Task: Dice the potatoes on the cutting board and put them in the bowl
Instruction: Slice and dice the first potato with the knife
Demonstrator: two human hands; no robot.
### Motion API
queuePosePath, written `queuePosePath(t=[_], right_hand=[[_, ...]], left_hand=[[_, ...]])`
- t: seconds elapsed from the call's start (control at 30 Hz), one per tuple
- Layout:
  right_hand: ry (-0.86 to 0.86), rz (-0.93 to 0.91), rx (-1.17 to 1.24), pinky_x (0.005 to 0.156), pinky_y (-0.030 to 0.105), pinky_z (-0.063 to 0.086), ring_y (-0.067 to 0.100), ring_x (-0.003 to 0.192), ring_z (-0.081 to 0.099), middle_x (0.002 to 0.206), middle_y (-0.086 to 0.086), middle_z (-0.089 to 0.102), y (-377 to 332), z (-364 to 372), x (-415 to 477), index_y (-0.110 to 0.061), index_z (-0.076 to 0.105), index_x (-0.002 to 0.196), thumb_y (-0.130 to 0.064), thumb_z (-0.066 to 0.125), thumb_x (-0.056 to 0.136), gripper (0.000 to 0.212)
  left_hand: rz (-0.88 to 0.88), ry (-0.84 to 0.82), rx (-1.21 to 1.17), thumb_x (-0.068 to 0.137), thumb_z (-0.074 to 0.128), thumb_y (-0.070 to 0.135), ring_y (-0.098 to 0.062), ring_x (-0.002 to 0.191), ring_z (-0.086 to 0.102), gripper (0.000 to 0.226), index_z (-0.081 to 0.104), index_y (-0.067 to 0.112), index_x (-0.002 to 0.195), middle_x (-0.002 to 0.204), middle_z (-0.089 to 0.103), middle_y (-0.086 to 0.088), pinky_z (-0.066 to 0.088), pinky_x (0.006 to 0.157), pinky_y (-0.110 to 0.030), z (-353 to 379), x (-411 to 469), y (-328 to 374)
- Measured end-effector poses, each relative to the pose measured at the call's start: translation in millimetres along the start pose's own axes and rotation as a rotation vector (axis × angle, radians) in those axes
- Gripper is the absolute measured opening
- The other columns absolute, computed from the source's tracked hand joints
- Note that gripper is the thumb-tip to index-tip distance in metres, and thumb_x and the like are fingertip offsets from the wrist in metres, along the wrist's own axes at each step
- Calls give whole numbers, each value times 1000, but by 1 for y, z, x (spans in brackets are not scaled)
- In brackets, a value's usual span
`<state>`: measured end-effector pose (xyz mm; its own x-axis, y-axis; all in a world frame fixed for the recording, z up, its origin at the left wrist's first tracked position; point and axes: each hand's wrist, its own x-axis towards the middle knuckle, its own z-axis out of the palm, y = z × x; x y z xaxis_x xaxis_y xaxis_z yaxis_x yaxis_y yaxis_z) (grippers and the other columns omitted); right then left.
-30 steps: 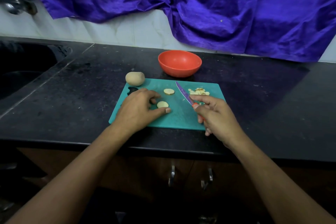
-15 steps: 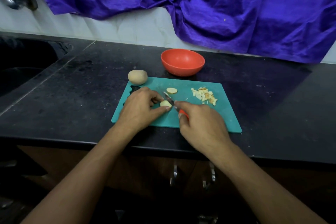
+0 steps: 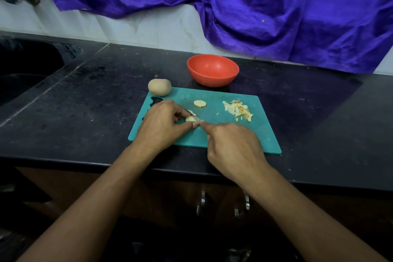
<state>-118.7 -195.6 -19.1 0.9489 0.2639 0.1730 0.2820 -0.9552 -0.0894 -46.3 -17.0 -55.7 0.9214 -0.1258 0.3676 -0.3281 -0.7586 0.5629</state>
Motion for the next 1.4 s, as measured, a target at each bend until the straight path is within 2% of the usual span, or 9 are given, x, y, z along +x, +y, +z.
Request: queuePosePath(t=[0.2,0.33,0.47,0.77,1.03,1.17,1.27,1.37,1.4], right_hand=[[-15,97,228,66,27,48,8,76,61,98,-12,68,26,0,-8,-47,53,144,-36,50,104,42],[53,186,448,87,39,59,14,95,69,119,-12,72,31,3,-8,-43,59,140,-33,56,102,39],[105,145,360,93,38,56,6,105,64,125,-15,69,20,4,-7,-44,55,143,-36,53,101,43],[92,54,215,75,40,57,15,79,64,98,-6,71,-1,4,-3,-42,52,144,-34,49,102,43],[45,-16,17,73,38,45,23,94,64,106,-3,66,-7,4,-2,-36,37,156,-23,47,101,58],[8,-38,-16,77,40,49,23,95,63,106,-2,66,-2,1,-5,-37,37,156,-25,46,102,56],[-25,55,162,81,37,54,16,97,63,110,-8,68,12,-3,-6,-46,51,146,-32,50,103,45],[-69,212,577,63,23,48,6,78,62,91,-19,64,32,2,-5,-44,62,137,-30,58,103,36],[-48,248,650,59,27,48,11,73,62,86,-16,64,36,3,-5,-42,63,137,-28,59,103,36]], left_hand=[[1,15,-1,78,82,50,-6,84,56,28,78,32,99,91,60,15,51,74,-30,-2,-4,2],[18,7,-3,79,81,51,-7,88,57,33,79,33,107,94,60,13,54,80,-35,-4,-8,3],[15,59,-8,78,82,49,-9,94,58,35,78,28,106,96,60,11,54,86,-38,-4,-12,4],[11,93,8,80,81,46,-8,96,56,27,77,25,97,96,55,14,55,87,-37,-2,-13,2],[24,96,32,81,80,44,-9,96,56,24,78,26,95,96,58,11,54,88,-37,-2,-12,2],[12,108,59,80,81,46,-9,96,55,26,78,25,96,97,57,11,53,86,-33,-2,-14,3],[1,100,61,81,81,45,-7,94,55,25,78,25,96,96,57,12,52,84,-30,-3,-13,3],[-3,84,23,83,81,42,-6,90,57,18,79,26,92,93,59,12,52,80,-29,-4,-13,3],[-3,88,10,84,80,40,-6,89,57,14,79,27,90,92,60,12,51,79,-29,-5,-13,3]])
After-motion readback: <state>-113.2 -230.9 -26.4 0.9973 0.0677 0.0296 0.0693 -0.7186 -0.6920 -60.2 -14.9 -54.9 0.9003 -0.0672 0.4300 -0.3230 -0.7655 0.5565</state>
